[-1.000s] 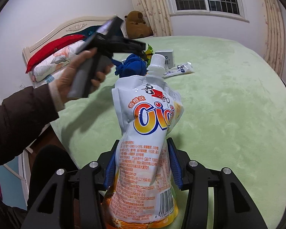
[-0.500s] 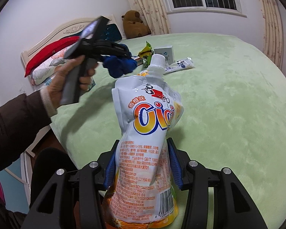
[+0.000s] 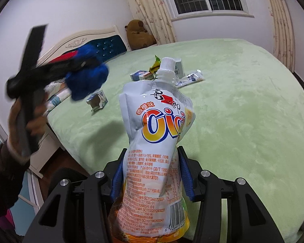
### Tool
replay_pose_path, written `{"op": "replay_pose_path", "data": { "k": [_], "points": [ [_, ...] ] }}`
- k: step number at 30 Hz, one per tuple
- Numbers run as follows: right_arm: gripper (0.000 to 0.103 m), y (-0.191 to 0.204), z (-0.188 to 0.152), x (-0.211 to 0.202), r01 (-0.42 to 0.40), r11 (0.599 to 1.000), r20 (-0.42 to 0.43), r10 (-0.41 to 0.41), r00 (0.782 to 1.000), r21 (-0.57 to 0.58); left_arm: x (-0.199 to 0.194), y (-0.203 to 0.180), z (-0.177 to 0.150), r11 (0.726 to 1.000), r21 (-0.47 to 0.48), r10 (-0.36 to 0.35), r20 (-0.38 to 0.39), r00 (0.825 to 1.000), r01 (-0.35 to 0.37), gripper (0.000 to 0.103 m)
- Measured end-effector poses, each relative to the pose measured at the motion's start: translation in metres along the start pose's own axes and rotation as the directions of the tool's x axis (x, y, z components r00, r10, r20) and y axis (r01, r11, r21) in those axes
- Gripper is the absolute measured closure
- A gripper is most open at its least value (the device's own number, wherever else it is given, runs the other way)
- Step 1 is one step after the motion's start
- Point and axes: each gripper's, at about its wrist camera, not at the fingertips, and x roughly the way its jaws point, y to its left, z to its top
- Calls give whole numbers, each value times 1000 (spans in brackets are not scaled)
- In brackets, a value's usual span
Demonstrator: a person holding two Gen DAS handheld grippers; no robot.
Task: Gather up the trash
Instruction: 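Grasp the white Oic drink pouch with the right tool while the left tool grasps the blue cloth, then carry the pouch and blue cloth down over the orange bucket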
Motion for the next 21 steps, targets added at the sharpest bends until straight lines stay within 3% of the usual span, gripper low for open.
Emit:
{"op": "replay_pose_path", "data": {
  "k": [5, 15, 21],
  "points": [
    [55, 15, -7, -12, 11, 999, 7, -11, 1000, -41, -31, -14, -43, 999, 39, -15, 9, 1000, 15, 56],
    [55, 27, -27, -35, 38, 998, 3, -38, 999, -54, -57, -33, -90, 997, 51, -54, -14, 998, 55, 56],
    [55, 33, -56, -48, 34, 997, -50, -38, 998, -71, -65, -49, -127, 991, 88, -93, -80, 992, 100, 56]
  ]
}}
